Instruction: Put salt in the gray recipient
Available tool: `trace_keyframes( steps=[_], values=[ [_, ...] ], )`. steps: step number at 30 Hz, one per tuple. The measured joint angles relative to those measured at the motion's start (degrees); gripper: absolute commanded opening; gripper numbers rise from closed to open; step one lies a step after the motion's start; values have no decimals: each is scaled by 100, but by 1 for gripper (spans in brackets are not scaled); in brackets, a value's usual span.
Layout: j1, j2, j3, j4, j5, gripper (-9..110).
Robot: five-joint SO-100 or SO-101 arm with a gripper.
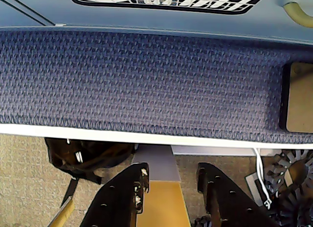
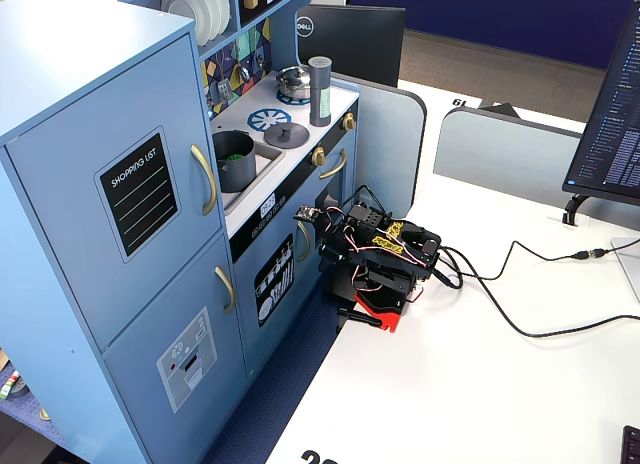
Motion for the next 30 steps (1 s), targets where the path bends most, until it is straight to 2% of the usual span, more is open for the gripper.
trace_keyframes(
  steps=[17, 24, 30],
  values=[
    [-378, 0, 0, -211, -9, 0],
    [976, -281, -976, -694, -211, 0],
    [3076, -501, -2355, -888, -1055, 0]
  ],
)
